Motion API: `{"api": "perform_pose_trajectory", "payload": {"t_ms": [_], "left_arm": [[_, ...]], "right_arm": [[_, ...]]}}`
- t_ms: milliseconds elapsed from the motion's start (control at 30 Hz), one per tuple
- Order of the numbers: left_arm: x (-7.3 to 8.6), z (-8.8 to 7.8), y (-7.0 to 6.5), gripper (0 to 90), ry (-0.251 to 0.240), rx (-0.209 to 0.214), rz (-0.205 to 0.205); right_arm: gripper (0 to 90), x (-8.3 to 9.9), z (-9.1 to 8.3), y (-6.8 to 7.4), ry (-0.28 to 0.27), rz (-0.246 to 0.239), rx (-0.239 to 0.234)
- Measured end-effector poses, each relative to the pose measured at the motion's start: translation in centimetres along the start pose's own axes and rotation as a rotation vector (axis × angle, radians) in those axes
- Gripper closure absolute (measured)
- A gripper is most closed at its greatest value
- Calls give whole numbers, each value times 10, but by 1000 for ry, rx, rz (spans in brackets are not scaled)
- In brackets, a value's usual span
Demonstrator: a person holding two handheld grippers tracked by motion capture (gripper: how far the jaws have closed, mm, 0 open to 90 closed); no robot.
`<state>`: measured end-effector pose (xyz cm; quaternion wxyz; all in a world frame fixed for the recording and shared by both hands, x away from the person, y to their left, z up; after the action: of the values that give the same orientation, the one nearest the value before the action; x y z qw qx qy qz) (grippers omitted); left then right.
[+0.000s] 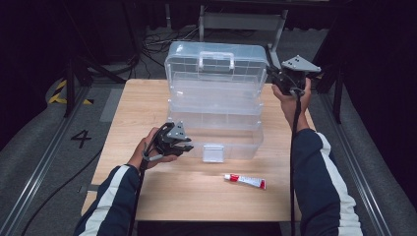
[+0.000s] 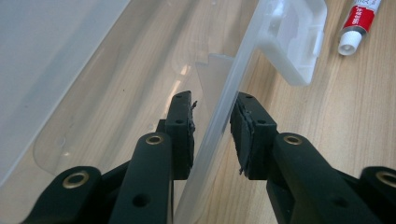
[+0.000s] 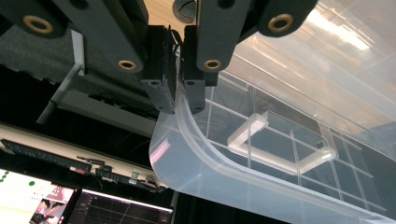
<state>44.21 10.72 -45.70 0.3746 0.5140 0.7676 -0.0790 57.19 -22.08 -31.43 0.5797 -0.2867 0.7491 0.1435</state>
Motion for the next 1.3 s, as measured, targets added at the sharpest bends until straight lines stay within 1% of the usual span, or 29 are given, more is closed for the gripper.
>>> {"api": "perform_pose_trajectory", "payload": {"t_ms": [133, 200, 333, 400, 467, 633, 800, 900, 967, 1100, 1133, 1167, 1300], "left_arm": [[0, 0, 0, 703, -3, -5, 9], [0, -1, 0, 704, -5, -14, 15], [0, -2, 1, 716, -10, -4, 18], [1, -2, 1, 719, -5, 1, 16], [1, -2, 1, 721, -8, 1, 19], [0, -2, 1, 718, -3, -2, 16], [1, -2, 1, 717, -8, -4, 16], [1, -2, 1, 717, -10, -5, 14], [0, -2, 1, 716, -9, -5, 11], [1, -3, 1, 715, -9, -6, 10], [1, -3, 1, 717, -11, -6, 13], [1, -3, 1, 720, -13, -1, 13], [1, -3, 2, 726, -20, 8, 9]], "right_arm": [[849, -2, 6, -4, 9, 22, 3], [849, -3, 9, -6, 12, 24, 4], [849, -3, 12, -9, 6, 24, 6], [848, -3, 14, -11, 8, 29, 1], [848, -3, 15, -11, 9, 26, 4], [848, -4, 17, -13, 13, 38, -3], [846, -6, 21, -17, 29, 35, -4], [846, -5, 25, -19, 23, 46, -8], [848, -6, 27, -22, 21, 68, -19], [846, -8, 30, -25, 43, 76, -26], [845, -9, 33, -26, 56, 66, -25], [845, -9, 35, -27, 60, 67, -25], [845, -8, 43, -34, 63, 94, -28]]}}
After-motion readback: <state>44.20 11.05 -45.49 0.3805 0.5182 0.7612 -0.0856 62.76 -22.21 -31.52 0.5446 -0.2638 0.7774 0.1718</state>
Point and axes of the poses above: each handheld gripper's, and its own axes: z roughly forward along the jaws, x roughly out of its underside, y roughly to its left, the point moved 5 cm from there along z, roughly forward along the jaws, and after that the axes turned 12 degrees about -x, right-handed, at the moved point
